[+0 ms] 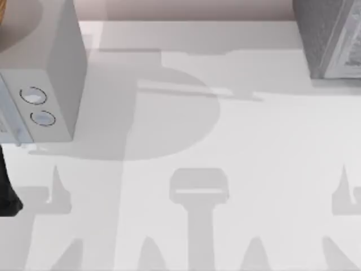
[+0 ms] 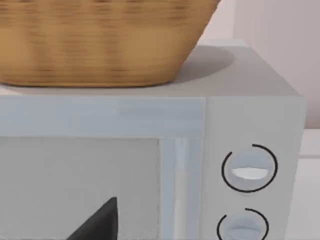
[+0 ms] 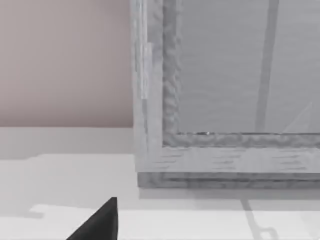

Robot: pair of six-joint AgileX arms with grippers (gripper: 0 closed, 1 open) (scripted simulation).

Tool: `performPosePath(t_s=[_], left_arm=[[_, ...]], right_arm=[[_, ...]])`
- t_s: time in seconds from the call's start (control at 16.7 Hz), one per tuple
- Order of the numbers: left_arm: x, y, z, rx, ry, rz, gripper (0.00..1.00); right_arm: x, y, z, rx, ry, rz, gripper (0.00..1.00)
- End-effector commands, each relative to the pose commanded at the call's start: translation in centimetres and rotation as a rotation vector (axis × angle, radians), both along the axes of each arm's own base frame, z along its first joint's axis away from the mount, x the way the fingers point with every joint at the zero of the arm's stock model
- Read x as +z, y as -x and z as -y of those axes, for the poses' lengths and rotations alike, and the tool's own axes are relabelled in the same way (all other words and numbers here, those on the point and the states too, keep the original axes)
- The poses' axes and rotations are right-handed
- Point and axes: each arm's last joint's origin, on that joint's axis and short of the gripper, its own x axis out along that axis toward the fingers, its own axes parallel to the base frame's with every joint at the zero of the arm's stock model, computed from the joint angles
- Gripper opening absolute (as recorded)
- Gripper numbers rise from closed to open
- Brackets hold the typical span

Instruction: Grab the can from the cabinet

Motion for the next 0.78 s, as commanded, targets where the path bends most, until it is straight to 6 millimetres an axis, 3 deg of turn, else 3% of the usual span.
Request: performPosePath(t_s=[0.18, 0.36, 0.54, 0.78], left_arm=[[0.0, 0.0, 0.0, 0.0, 0.0, 0.0, 1.0], [0.0, 0.0, 0.0, 0.0, 0.0, 0.0, 1.0], [0.0, 0.0, 0.0, 0.0, 0.0, 0.0, 1.0], [0.0, 0.0, 0.0, 0.0, 0.0, 0.0, 1.0]], right_arm=[[0.3, 0.0, 0.0, -0.001, 0.0, 0.001, 1.0], [2.8, 0.0, -0.1, -0.008, -0.001, 0.001, 1.0], [7.4, -0.3, -0.2, -0.012, 0.0, -0.003, 1.0], [15.5, -2.1, -0.8, -0.009, 0.002, -0.018, 1.0]])
